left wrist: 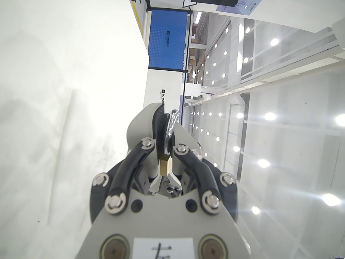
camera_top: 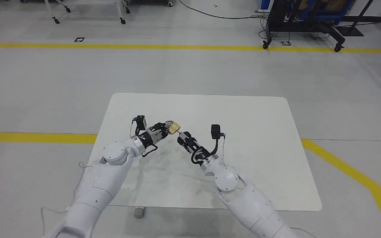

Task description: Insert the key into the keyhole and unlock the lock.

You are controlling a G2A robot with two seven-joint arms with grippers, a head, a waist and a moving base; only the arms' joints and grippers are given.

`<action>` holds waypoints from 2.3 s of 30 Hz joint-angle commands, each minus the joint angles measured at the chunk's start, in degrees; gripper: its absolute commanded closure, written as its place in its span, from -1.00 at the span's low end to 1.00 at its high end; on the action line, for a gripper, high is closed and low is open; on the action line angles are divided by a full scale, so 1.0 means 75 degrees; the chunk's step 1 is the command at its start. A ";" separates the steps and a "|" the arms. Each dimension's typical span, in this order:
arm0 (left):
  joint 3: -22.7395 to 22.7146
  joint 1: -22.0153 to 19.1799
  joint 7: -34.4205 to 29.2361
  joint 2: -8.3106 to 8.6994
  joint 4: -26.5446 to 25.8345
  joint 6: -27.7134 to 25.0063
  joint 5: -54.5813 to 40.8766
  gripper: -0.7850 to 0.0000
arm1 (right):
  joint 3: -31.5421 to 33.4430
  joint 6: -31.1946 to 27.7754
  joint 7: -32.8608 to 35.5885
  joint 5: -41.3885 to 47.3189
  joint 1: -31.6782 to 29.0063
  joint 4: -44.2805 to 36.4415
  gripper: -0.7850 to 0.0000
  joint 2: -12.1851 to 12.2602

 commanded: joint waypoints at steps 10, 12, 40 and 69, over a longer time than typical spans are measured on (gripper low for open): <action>-0.0042 0.0194 0.0192 0.0017 -0.0331 -0.0330 0.0604 1.00 | -0.0112 0.0105 -0.0206 -0.0133 0.0168 0.0190 1.00 -0.0131; -0.0065 0.0211 0.0125 0.0015 -0.0345 -0.0338 0.0568 1.00 | -0.0103 0.0054 -0.0076 -0.0066 0.0192 0.0237 0.81 -0.0144; -0.0658 0.0283 -0.1311 -0.0014 -0.0152 -0.0232 -0.1037 1.00 | 0.0868 -0.1213 0.4300 0.3982 -0.0167 0.0244 0.15 0.0022; -0.0684 0.0190 -0.2485 -0.0082 0.0142 -0.0355 -0.1450 1.00 | 0.0651 -0.0561 0.5936 0.5707 0.0839 0.1900 0.94 -0.0173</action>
